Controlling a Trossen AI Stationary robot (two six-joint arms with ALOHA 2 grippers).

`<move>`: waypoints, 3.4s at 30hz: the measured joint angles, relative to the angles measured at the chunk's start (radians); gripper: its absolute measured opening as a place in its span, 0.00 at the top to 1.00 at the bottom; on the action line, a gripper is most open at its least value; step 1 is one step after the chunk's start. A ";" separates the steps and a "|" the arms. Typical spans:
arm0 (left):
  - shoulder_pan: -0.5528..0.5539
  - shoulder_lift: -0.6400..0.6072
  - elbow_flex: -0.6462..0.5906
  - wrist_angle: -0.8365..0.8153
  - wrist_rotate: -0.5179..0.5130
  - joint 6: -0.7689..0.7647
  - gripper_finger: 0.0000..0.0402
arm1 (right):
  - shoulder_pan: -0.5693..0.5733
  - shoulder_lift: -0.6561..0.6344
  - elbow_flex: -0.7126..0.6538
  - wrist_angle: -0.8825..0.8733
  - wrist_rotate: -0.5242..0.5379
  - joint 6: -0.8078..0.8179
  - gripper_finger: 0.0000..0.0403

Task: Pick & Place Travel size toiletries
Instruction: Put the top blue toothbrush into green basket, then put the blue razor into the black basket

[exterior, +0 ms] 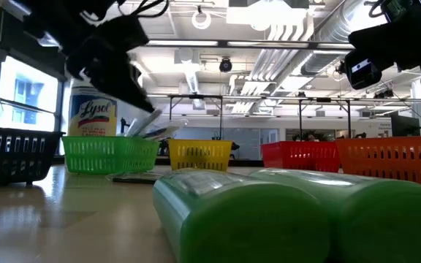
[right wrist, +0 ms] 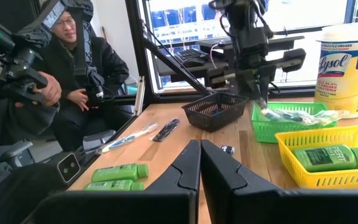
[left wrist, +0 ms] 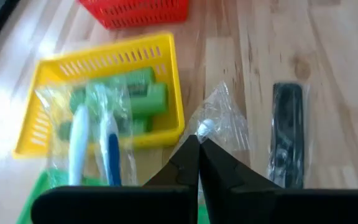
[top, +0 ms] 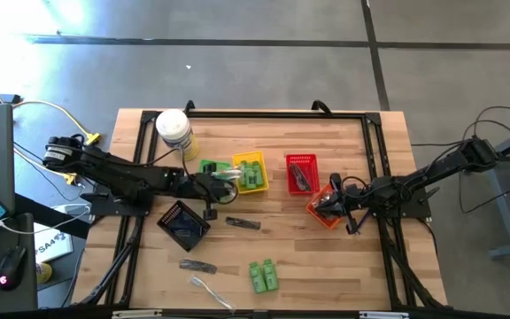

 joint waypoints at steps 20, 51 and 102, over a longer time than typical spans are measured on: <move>0.097 -0.001 0.209 -0.363 -0.141 -0.235 1.00 | 0.000 0.000 0.000 0.014 -0.002 0.009 0.99; 0.235 0.051 0.208 -0.411 0.086 -0.154 0.80 | 0.000 0.000 0.000 0.044 -0.028 0.026 0.99; 0.007 -1.089 -0.460 -0.120 0.337 0.108 1.00 | 0.001 0.000 0.000 0.016 -0.007 0.013 0.99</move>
